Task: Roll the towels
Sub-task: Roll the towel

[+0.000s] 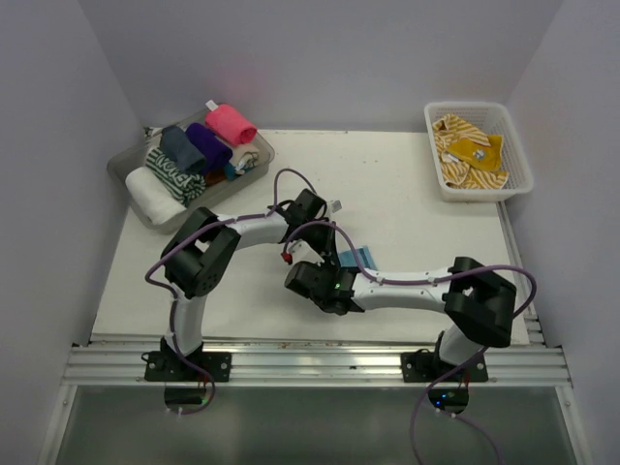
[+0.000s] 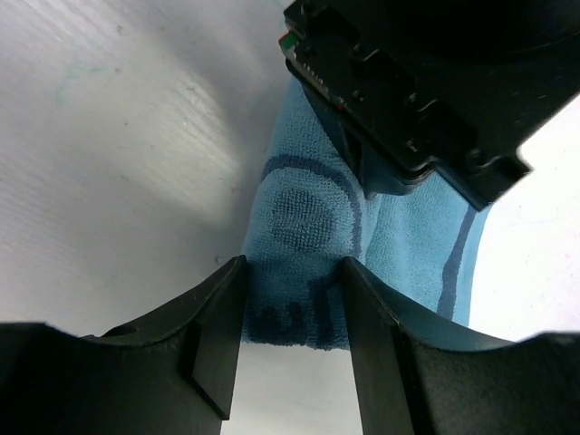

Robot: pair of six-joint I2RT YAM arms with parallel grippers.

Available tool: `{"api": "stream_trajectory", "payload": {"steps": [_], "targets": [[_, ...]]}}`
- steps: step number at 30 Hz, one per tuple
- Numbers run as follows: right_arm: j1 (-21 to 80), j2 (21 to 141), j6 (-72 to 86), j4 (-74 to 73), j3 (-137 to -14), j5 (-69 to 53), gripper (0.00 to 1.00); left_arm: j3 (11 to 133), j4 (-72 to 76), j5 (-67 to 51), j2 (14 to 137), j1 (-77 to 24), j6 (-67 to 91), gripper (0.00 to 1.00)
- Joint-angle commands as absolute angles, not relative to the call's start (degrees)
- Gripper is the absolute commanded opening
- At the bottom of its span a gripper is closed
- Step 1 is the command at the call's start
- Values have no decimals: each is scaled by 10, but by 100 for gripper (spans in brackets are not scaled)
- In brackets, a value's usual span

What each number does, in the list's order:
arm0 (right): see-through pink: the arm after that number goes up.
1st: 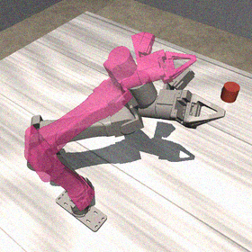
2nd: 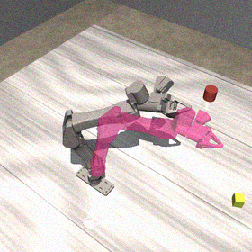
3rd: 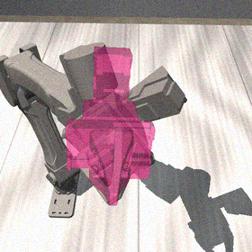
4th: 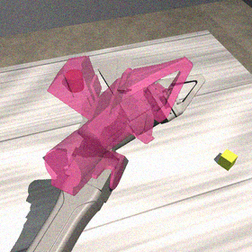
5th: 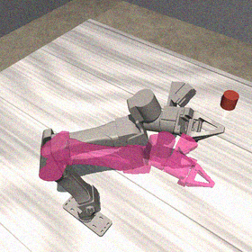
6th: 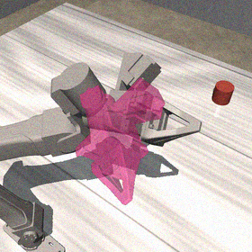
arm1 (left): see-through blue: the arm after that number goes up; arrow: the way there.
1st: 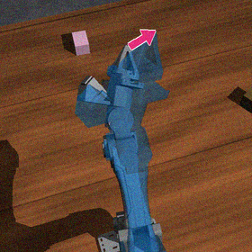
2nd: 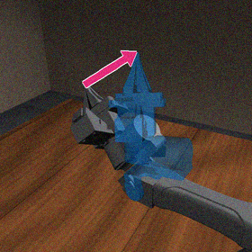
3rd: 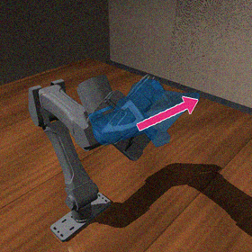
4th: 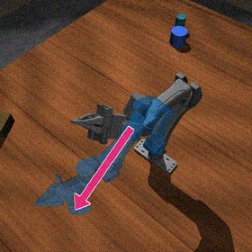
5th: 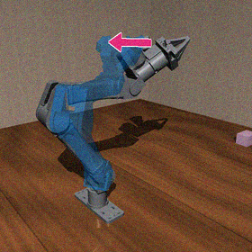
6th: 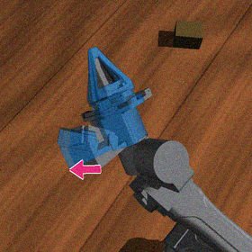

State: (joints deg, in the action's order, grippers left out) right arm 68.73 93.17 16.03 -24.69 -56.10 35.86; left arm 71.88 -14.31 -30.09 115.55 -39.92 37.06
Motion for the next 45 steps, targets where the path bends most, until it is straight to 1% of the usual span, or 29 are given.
{"api": "stream_trajectory", "payload": {"steps": [1, 11, 14, 16, 17, 19, 20, 21, 22, 23, 24, 26, 27, 29, 31, 32, 33, 34, 36, 39, 41, 45], "targets": [[692, 954, 170, -225, -544, 391, 50, 720, -167, -279, 1182, -408, 363, 0], [689, 983, 221, -189, -503, 382, 49, 722, -169, -282, 1177, -408, 367, 1], [688, 994, 242, -183, -494, 376, 48, 727, -174, -281, 1169, -407, 367, 4], [684, 995, 253, -169, -477, 361, 43, 733, -182, -281, 1163, -404, 365, 12], [682, 991, 263, -162, -470, 353, 37, 734, -185, -280, 1152, -403, 365, 14], [672, 971, 272, -135, -443, 329, 30, 736, -190, -281, 1138, -394, 363, 20], [670, 962, 275, -126, -434, 322, 24, 737, -193, -282, 1124, -389, 361, 22], [665, 955, 276, -111, -422, 312, 20, 739, -197, -282, 1117, -380, 359, 27], [657, 941, 274, -104, -415, 304, 17, 742, -203, -285, 1108, -374, 359, 30], [655, 933, 272, -97, -410, 289, 10, 744, -207, -285, 1092, -368, 356, 32], [652, 927, 267, -84, -403, 280, 7, 746, -211, -286, 1082, -356, 354, 36], [643, 908, 258, -73, -396, 252, 0, 751, -221, -286, 1054, -343, 349, 42], [638, 899, 254, -54, -387, 238, 0, 752, -226, -284, 1045, -330, 348, 48], [619, 871, 247, -28, -377, 198, 0, 751, -239, -278, 1016, -315, 344, 54], [597, 853, 244, 11, -364, 140, 0, 738, -252, -268, 996, -294, 340, 66], [590, 839, 245, 21, -362, 124, 0, 730, -253, -265, 974, -287, 338, 69], [584, 832, 248, 38, -359, 93, 0, 721, -255, -261, 964, -277, 338, 79], [572, 826, 251, 48, -357, 77, 0, 703, -259, -251, 955, -274, 337, 81], [556, 816, 272, 80, -347, 32, 0, 681, -258, -248, 933, -273, 337, 91], [534, 812, 306, 128, -324, 2, 0, 623, -232, -265, 913, -273, 351, 93], [519, 813, 336, 175, -296, -26, 0, 573, -186, -294, 913, -273, 367, 93], [508, 812, 383, 240, -255, -54, 0, 548, -152, -306, 924, -280, 389, 92]]}}
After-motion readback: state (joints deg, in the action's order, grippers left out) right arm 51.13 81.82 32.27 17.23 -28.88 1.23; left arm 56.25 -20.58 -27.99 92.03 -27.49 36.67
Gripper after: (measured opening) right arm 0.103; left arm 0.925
